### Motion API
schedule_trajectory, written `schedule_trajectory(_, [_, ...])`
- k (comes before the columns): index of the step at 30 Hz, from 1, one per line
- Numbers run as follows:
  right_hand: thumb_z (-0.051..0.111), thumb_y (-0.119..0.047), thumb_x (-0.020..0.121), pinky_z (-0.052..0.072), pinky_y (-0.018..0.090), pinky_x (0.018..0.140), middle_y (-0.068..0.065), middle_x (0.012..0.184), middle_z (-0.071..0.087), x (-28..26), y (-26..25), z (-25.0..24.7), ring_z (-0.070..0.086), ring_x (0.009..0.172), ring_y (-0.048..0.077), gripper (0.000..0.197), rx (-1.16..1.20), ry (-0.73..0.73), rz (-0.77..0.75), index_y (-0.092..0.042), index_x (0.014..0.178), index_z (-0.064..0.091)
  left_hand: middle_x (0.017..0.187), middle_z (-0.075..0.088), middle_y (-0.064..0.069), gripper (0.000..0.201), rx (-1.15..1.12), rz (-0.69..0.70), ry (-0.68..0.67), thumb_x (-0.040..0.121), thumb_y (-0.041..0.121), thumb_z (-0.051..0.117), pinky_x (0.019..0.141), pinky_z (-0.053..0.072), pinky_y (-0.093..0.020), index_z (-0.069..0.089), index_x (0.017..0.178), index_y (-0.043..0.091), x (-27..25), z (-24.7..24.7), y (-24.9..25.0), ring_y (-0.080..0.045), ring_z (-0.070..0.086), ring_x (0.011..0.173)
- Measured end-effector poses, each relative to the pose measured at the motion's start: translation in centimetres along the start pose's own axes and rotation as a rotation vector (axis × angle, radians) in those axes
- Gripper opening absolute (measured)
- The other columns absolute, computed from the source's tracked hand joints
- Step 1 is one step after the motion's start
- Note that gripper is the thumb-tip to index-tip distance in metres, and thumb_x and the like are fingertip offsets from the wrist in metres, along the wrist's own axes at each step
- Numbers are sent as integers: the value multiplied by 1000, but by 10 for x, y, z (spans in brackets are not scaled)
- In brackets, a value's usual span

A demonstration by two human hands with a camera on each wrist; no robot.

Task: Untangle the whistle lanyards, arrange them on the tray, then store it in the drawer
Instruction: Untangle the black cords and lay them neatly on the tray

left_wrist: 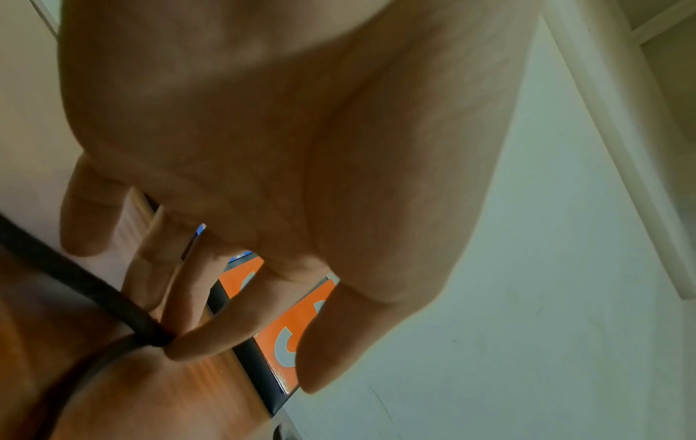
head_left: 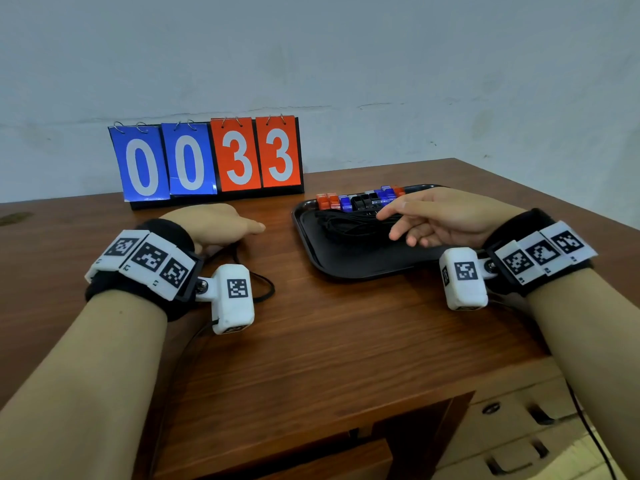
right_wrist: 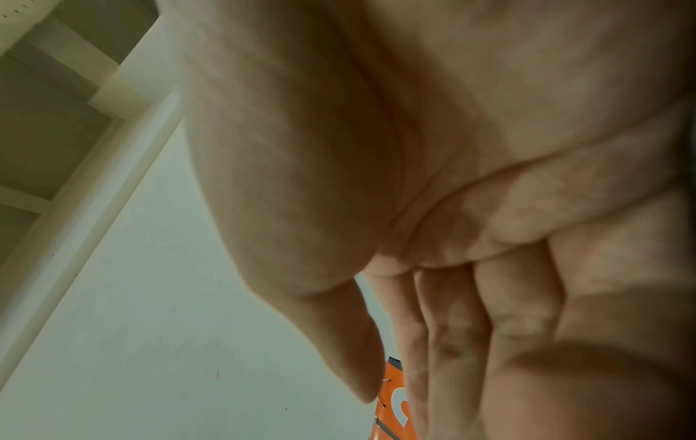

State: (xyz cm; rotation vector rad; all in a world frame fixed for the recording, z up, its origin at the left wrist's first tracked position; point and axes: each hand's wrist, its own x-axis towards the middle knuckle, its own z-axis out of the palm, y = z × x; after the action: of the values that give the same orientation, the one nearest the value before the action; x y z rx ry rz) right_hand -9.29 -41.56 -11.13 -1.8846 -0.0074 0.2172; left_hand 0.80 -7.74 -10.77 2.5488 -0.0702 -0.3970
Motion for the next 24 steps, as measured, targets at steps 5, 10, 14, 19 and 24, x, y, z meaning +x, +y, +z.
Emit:
schedule_trajectory(5, [50, -35, 103, 50, 16, 57, 6, 93, 75, 0, 1, 0, 65, 66, 9, 35, 3, -3, -4, -14, 126, 66, 104, 62, -7, 42, -60, 115, 106, 99, 49, 59, 93, 48, -41, 65, 107, 8, -7, 4, 5, -25, 58, 100])
schedule_trajectory(10, [50, -34, 103, 50, 16, 57, 5, 93, 74, 0, 1, -1, 65, 66, 9, 34, 9, -9, -6, -13, 126, 65, 118, 72, -5, 11, -218, 260, 176, 91, 21, 74, 113, 44, -46, 78, 101, 16, -9, -2, 3, -22, 61, 118])
schedule_trajectory(14, [50, -34, 103, 50, 16, 56, 5, 92, 74, 0, 1, -1, 65, 66, 9, 34, 7, -13, -9, -13, 126, 65, 104, 80, -4, 20, -402, 376, 150, 92, 4, 71, 116, 41, -41, 79, 107, 14, -17, 0, 8, -19, 66, 119])
schedule_trajectory(19, [50, -34, 103, 49, 16, 56, 4, 93, 73, -1, 1, 1, 64, 65, 9, 33, 0, -17, -15, -15, 124, 66, 105, 79, -14, 22, -745, 486, -65, 95, 4, 65, 86, 59, -20, 74, 114, -2, -44, 7, 27, -19, 74, 107])
schedule_trajectory(24, [50, -28, 102, 49, 18, 61, 7, 107, 73, -10, -5, 6, 65, 71, 11, 31, 6, -74, -86, -17, 128, 64, 108, 78, -15, 24, -864, 570, -269, 93, 6, 64, 94, 58, -26, 74, 114, 0, -63, 13, 41, -18, 74, 102])
